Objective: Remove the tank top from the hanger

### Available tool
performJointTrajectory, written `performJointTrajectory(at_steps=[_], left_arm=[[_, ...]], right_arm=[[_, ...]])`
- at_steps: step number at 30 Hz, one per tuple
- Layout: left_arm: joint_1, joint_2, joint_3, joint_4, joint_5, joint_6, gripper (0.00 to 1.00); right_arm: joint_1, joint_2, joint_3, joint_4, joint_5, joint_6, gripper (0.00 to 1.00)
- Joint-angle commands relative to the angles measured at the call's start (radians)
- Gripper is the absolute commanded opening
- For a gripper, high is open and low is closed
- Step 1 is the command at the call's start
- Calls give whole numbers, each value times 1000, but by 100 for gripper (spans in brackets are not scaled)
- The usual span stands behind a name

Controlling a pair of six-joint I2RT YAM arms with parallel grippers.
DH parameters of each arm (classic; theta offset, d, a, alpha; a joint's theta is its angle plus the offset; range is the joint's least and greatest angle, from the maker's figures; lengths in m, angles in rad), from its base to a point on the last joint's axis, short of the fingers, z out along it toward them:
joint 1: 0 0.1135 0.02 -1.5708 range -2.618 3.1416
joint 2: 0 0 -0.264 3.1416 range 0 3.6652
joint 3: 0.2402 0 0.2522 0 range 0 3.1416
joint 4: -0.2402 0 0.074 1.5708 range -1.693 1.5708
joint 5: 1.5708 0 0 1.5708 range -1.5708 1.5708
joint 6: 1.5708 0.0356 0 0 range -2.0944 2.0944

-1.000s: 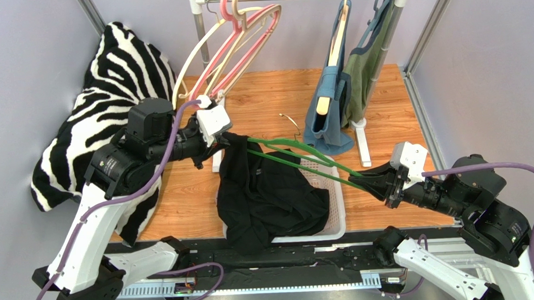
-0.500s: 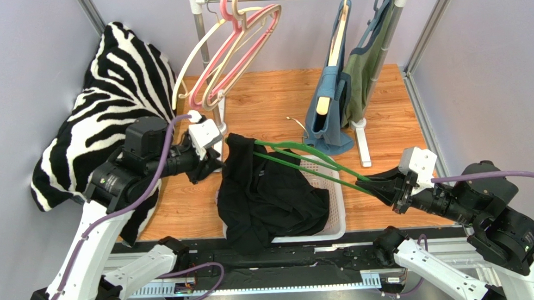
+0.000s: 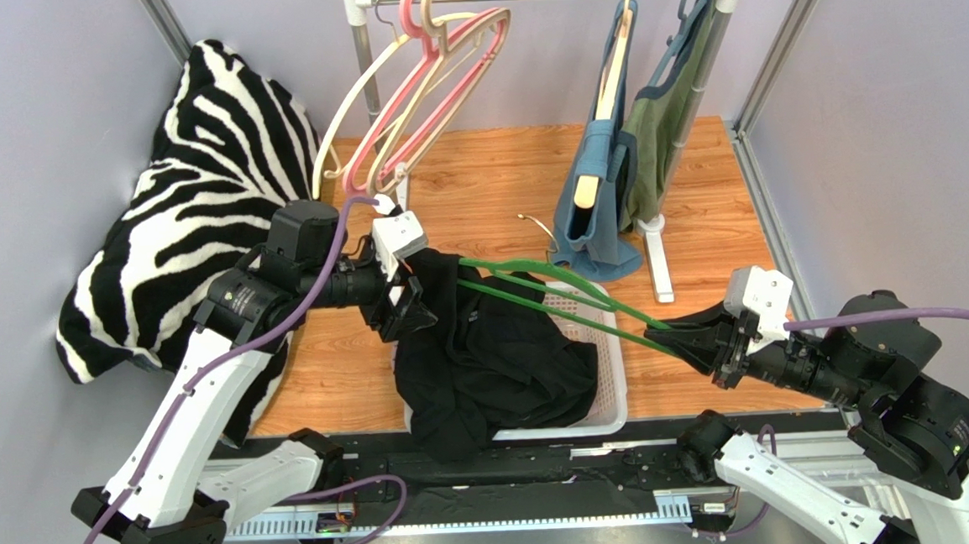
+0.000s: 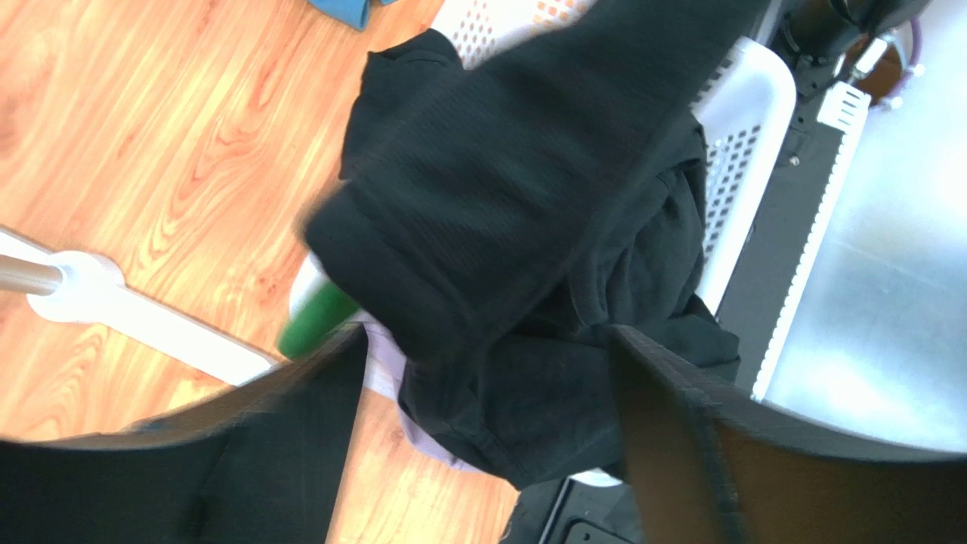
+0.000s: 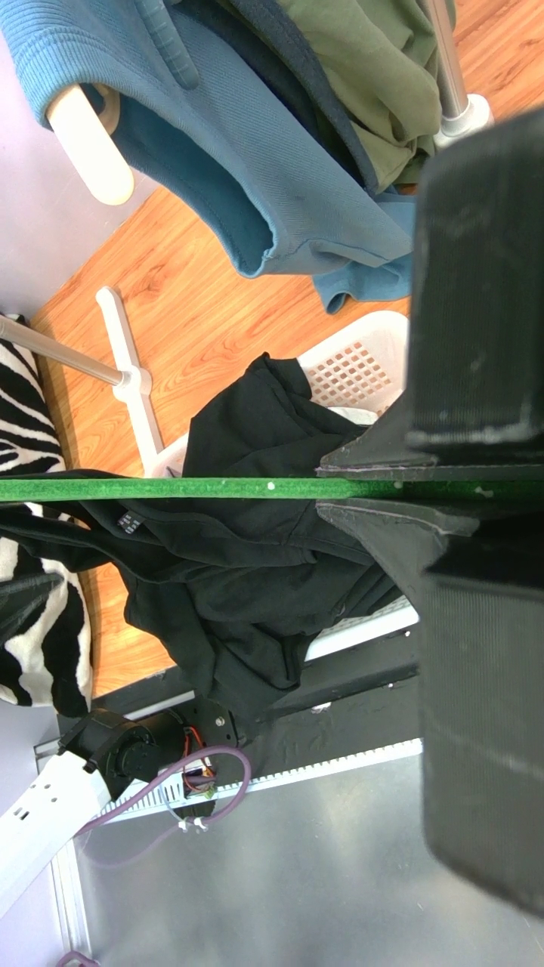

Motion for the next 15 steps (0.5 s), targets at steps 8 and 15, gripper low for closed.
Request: performJointTrajectory(at_steps=[8,15], left_arm=[[0,-19,16,53,-71,-14,0],[34,-39,192,56,-132,-37,0]], right_arm=[[0,-2,56,27,7,12,0],[0,-31,98,-80,87,17,0]])
